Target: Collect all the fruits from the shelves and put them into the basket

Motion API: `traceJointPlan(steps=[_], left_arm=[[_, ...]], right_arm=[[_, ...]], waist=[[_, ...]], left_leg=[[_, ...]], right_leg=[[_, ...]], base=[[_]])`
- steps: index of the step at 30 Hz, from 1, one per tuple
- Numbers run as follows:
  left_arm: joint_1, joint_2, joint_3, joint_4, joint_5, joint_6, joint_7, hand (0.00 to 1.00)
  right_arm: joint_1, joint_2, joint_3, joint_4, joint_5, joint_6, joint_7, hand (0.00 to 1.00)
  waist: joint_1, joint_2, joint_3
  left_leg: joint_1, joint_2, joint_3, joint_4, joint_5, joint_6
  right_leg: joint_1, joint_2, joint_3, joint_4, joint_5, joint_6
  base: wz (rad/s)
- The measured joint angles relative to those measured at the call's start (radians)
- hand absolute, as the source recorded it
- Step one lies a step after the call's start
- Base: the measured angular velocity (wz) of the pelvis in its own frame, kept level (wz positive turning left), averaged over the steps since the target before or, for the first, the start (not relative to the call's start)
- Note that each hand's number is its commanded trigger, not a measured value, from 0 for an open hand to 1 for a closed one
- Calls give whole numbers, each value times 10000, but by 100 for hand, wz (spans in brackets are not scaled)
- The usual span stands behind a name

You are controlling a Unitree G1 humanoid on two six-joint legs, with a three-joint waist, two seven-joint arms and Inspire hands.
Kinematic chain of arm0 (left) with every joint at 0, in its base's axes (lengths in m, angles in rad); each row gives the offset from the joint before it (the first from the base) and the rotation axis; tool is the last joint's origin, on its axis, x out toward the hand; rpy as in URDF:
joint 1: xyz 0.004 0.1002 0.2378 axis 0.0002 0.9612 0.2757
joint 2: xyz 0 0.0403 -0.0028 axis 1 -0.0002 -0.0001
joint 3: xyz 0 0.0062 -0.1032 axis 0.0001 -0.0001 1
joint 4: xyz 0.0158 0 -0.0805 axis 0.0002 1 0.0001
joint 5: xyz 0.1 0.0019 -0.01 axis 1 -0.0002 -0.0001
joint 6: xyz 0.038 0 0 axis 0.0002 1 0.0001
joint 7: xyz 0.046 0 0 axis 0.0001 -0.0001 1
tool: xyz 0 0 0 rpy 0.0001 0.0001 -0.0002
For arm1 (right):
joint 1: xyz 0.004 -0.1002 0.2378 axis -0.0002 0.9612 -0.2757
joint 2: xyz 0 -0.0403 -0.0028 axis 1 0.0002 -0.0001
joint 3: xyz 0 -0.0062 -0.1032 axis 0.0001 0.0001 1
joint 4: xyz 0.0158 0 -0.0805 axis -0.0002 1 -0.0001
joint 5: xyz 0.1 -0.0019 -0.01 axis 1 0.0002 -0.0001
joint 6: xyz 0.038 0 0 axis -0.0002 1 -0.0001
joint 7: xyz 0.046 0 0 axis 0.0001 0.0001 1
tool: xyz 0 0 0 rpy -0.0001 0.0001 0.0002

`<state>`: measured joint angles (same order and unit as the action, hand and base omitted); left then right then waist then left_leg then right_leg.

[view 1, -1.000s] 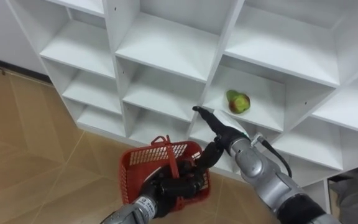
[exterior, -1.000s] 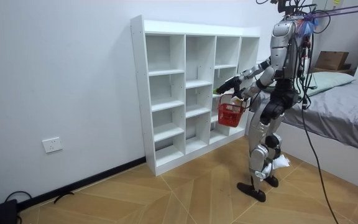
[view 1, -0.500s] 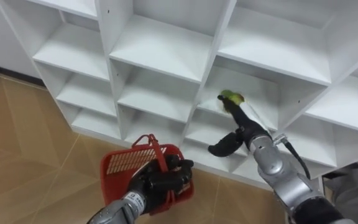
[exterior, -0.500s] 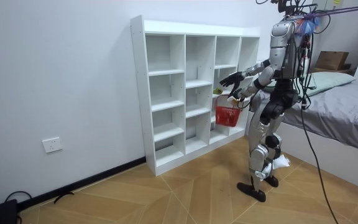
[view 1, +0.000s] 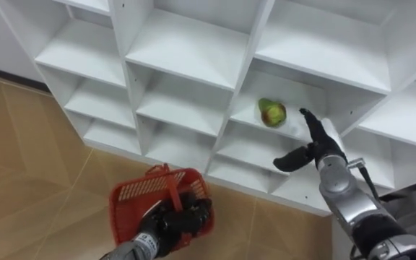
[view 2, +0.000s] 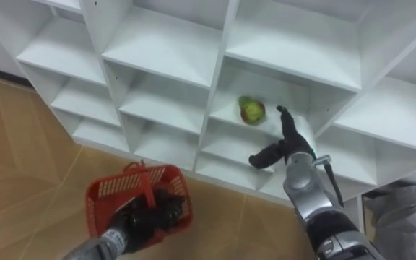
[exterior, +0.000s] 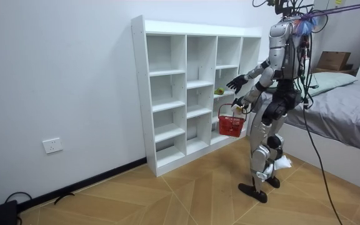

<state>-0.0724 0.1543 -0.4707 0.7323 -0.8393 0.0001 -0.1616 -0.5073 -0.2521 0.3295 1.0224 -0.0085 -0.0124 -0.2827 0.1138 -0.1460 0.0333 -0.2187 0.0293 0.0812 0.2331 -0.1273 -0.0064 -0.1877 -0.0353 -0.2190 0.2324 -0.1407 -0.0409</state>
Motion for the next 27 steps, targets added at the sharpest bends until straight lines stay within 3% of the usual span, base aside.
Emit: traceJointPlan(steps=[3,5,10,19,27], left_arm=[[-58,-83,210,37,30,-57,2,100],[-170,-82,339,37,69,-71,21,100],[-459,-82,361,37,42,-160,199,100],[-543,-238,564,33,-106,-534,507,100],[-579,-296,253,417,-233,-553,512,100]], right_arm=[[-348,-112,-9,317,178,-2,-64,0],[-581,-228,-4,321,127,-84,-201,0],[-899,-332,-4,340,42,-161,-451,0],[-1140,-306,-78,337,143,-221,-868,0],[-2006,-241,-73,179,191,-225,-1519,0]], waist=[[35,-112,62],[68,-219,171],[197,-299,322],[323,-291,353],[324,-284,360]], left_leg=[[-312,15,16,84,3,3],[-515,39,8,205,2,1],[-868,91,4,396,1,-1],[-1438,103,5,535,1,-2],[-1542,98,28,506,2,0]], right_leg=[[-313,-2,-7,99,7,-17],[-467,14,-13,130,19,-37],[-773,25,-46,233,39,-67],[-1344,7,-62,363,73,-100],[-1481,6,-62,389,72,-101]], base=[[-2],[0],[1],[-1],[-1]])
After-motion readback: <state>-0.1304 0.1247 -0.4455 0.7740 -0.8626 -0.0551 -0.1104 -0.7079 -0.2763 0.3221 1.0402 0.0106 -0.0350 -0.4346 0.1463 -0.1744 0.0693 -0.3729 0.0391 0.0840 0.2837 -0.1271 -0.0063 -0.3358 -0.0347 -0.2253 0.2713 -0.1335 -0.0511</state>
